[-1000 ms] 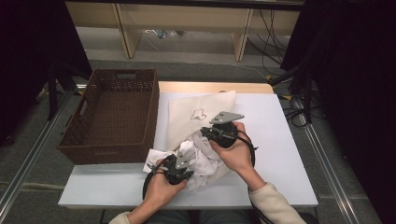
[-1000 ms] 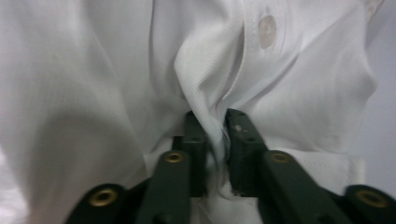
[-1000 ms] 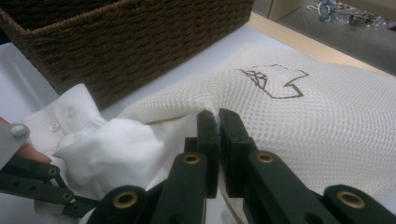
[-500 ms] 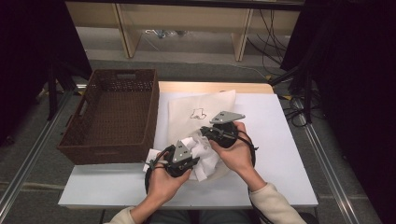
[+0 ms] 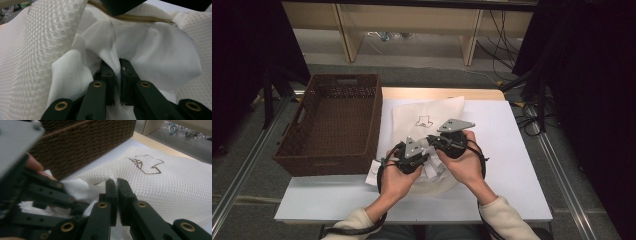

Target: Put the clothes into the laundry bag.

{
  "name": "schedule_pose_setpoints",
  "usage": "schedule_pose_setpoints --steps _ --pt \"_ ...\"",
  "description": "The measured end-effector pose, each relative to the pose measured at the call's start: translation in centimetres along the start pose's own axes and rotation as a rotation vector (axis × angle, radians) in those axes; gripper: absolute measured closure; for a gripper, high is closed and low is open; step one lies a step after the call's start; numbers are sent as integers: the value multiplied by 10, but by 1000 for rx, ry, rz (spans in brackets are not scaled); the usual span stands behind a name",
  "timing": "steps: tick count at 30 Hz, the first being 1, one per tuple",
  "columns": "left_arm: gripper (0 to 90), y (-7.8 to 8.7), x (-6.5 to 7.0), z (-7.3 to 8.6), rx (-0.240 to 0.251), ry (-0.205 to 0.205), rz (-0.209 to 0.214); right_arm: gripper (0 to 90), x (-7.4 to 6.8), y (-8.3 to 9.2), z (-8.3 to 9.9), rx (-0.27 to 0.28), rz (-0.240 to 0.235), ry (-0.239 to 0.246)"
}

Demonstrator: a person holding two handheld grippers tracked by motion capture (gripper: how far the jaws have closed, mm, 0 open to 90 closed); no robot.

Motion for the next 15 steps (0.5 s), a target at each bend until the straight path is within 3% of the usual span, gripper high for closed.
schedule_pose_setpoints --steps 2,3,4,5,8,9,11,12,13,15 --pt "833 -6 -1 1 -4 14 -17 891 0 0 1 -5 -2 -5" --pt "831 -10 -3 3 -8 -9 -21 891 0 -1 1 -4 -3 -9" --pt "828 -15 -2 4 -6 21 -30 891 1 -1 1 -3 -3 0" --pt "819 -18 -2 6 -5 22 -36 891 1 -1 1 -4 -4 -2" --pt "767 -27 -5 13 -35 -31 -29 891 1 -1 1 -4 -4 4" --pt "724 -27 -2 16 -50 -7 -17 890 1 -1 1 -6 -6 4" --pt "552 -22 4 16 -51 -6 15 890 2 -1 3 -8 -5 -15" --pt "484 -16 6 16 -44 -9 15 889 3 -1 2 -6 -7 0" --pt "393 -7 7 15 -48 -46 11 889 3 -1 3 -7 -4 -18" --pt "247 12 12 16 -51 -71 22 889 5 0 2 -3 -5 -1"
Point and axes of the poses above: each handheld gripper's, and its own axes: y roughly backward along the jaws, z roughly out of its underside, x roughly to its right, the point moved 7 cm from there along -y, roughly forward along the jaws, and after that the axes turned 8 degrees about -z, right-handed, at the moved point
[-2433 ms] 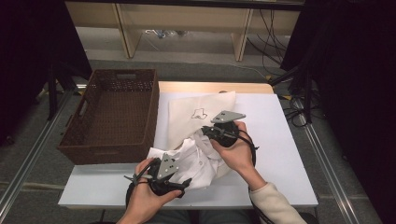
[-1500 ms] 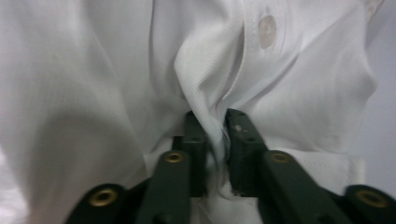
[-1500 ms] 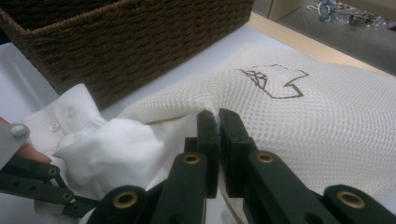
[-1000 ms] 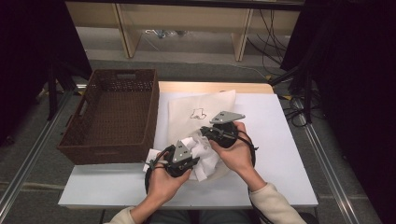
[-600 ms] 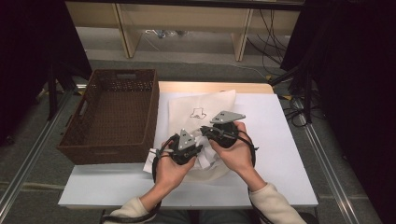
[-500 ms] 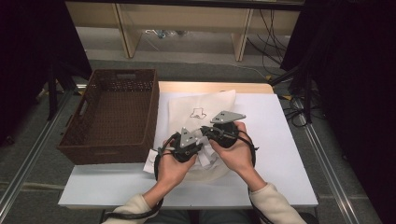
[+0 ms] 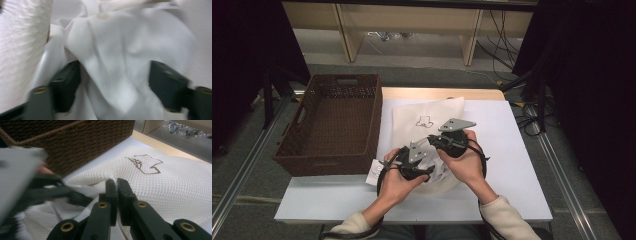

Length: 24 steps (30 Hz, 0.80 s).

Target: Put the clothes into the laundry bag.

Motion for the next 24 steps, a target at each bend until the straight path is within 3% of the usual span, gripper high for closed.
schedule_pose_setpoints --steps 1,4,5,8,10,13,14,15,16,17,18,20,21,24 --pt "220 11 1 0 9 -10 8 889 0 1 0 -3 1 -11" --pt "184 42 2 3 34 15 30 888 3 2 0 -1 7 -4" --pt "178 51 -1 4 53 5 8 888 3 1 0 1 10 -6" --pt "164 71 2 16 43 43 35 888 3 2 0 -1 8 -12" --pt "164 78 2 25 36 38 21 888 3 2 0 0 12 -7" --pt "164 83 -1 36 30 27 3 888 2 1 1 -6 5 -24" --pt "163 83 -6 38 32 -10 -16 888 2 1 1 -8 8 -30" --pt "163 83 -5 41 26 12 -19 887 2 1 1 -6 5 -25" --pt "163 83 -10 45 7 -33 -28 887 3 2 1 -5 13 -19" --pt "163 81 -9 46 9 -3 -33 887 3 1 1 -2 15 -22" --pt "163 79 -12 47 1 -20 -33 887 3 1 1 -3 14 -23" --pt "163 74 -11 49 -10 11 -26 887 3 1 1 -7 10 -8" --pt "164 73 -15 50 -20 -28 -27 887 3 1 1 -7 9 -8" --pt "163 67 -21 51 -25 -26 -51 887 3 2 1 -7 10 -24"
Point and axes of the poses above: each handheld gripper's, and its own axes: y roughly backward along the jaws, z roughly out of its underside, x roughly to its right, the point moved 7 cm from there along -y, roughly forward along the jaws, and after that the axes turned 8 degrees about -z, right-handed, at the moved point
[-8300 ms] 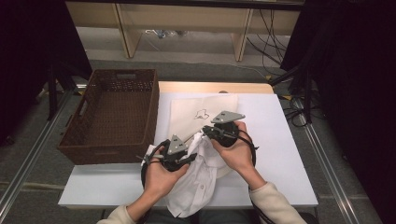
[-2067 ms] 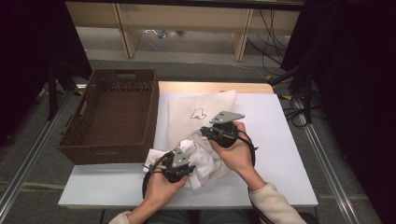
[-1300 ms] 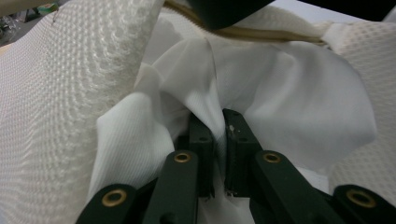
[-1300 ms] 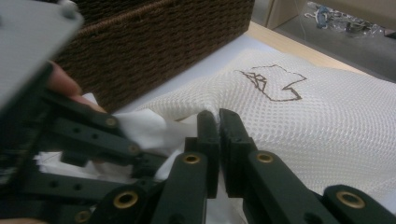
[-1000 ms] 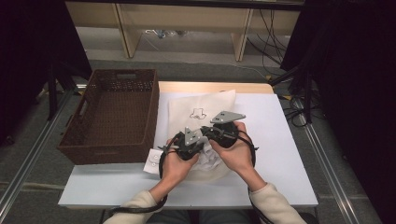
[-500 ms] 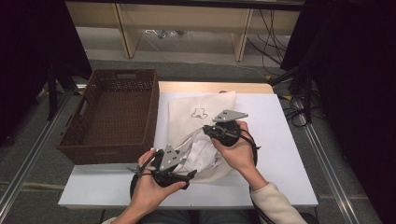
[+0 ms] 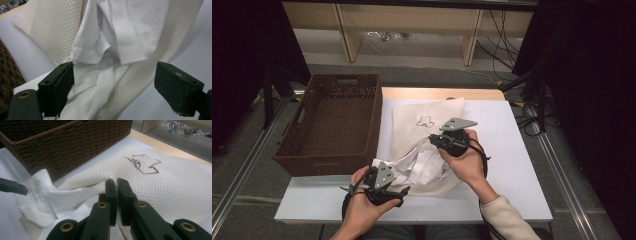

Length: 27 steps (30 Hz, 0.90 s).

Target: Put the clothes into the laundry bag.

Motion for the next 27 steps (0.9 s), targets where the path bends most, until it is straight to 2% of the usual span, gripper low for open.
schedule_pose_setpoints --steps 1,2,3,4,6,9,10,11,13,14,15,16,19,23,24,25,26,27 --pt "164 -1 -2 1 -15 -8 -3 886 0 0 0 3 3 -1" --pt "164 -3 -6 0 -10 -34 -17 886 0 -1 0 -2 -1 -4" --pt "163 -4 -7 -1 -17 -32 -26 886 0 -1 0 -2 -3 2" --pt "163 -6 -8 -3 -8 -51 -28 886 0 -1 0 -2 -2 6" --pt "165 -11 -9 -5 -19 -36 -26 886 -1 -2 1 -5 -8 0" --pt "170 -27 -13 -4 -31 -31 -58 885 -1 -2 0 -2 -6 3" --pt "175 -30 -15 -3 -51 -45 -58 885 -1 -2 1 -2 -3 5" --pt "175 -33 -14 -2 -48 -26 -56 886 0 -2 0 -1 -1 8" --pt "173 -34 -15 -1 -62 -50 -44 886 0 -1 0 -2 -4 12" --pt "173 -35 -14 0 -65 -39 -39 886 0 -1 0 -3 -5 12" --pt "173 -36 -15 -1 -53 -58 -41 885 0 -1 1 -4 -4 2" --pt "173 -36 -13 1 -67 -35 -39 886 0 -2 1 -5 -6 6" --pt "176 -42 -13 3 -83 -35 -35 886 -1 -3 1 -4 -5 3" --pt "272 -45 -10 6 -106 -55 -58 885 -1 -3 1 -7 -10 11" --pt "329 -44 -11 5 -106 -62 -80 885 -1 -3 1 -8 -8 9" --pt "398 -43 -9 7 -120 -43 -92 885 -1 -3 1 -8 -10 8" --pt "455 -43 -10 6 -120 -61 -108 885 -1 -3 1 -7 -11 10" --pt "511 -42 -9 7 -128 -44 -106 885 -1 -3 1 -8 -11 10"
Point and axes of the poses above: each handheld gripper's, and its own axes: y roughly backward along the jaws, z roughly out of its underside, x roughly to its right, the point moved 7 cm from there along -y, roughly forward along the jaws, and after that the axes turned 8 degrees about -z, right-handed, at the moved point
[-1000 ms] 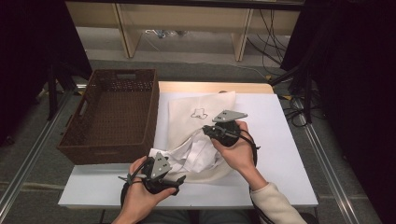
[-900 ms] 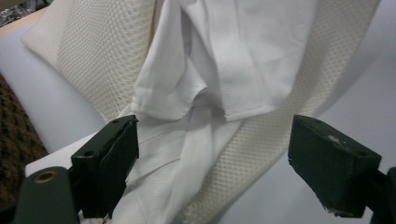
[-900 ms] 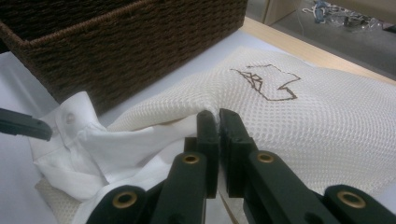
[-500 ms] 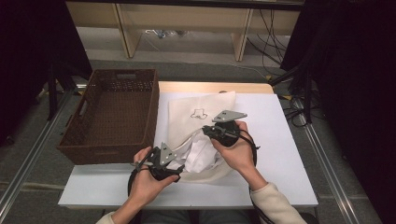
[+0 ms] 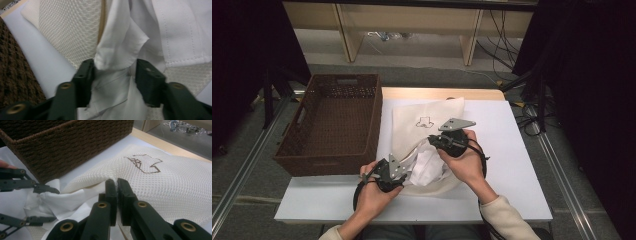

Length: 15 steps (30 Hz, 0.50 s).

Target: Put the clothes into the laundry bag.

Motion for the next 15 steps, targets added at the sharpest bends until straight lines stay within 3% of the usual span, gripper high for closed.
schedule_pose_setpoints --steps 2,7,8,9,11,12,13,14,15 --pt "614 2 0 -2 12 31 8 885 0 0 0 4 4 -2" --pt "789 10 1 -10 53 1 50 885 1 0 0 1 5 7" --pt "854 10 3 -11 64 27 71 885 1 1 0 -1 8 4" --pt "877 10 4 -12 75 25 91 885 0 0 0 -1 9 3" --pt "888 8 12 -16 100 84 133 885 -1 0 1 -3 3 -6" --pt "892 7 15 -19 120 78 158 885 -1 0 1 -4 3 -7" --pt "894 6 20 -21 114 98 173 885 -1 -1 1 -2 6 -5" --pt "895 5 24 -23 118 84 194 885 -1 -1 1 -1 3 2" --pt "895 4 30 -27 129 108 221 886 -1 -2 1 -1 6 2"
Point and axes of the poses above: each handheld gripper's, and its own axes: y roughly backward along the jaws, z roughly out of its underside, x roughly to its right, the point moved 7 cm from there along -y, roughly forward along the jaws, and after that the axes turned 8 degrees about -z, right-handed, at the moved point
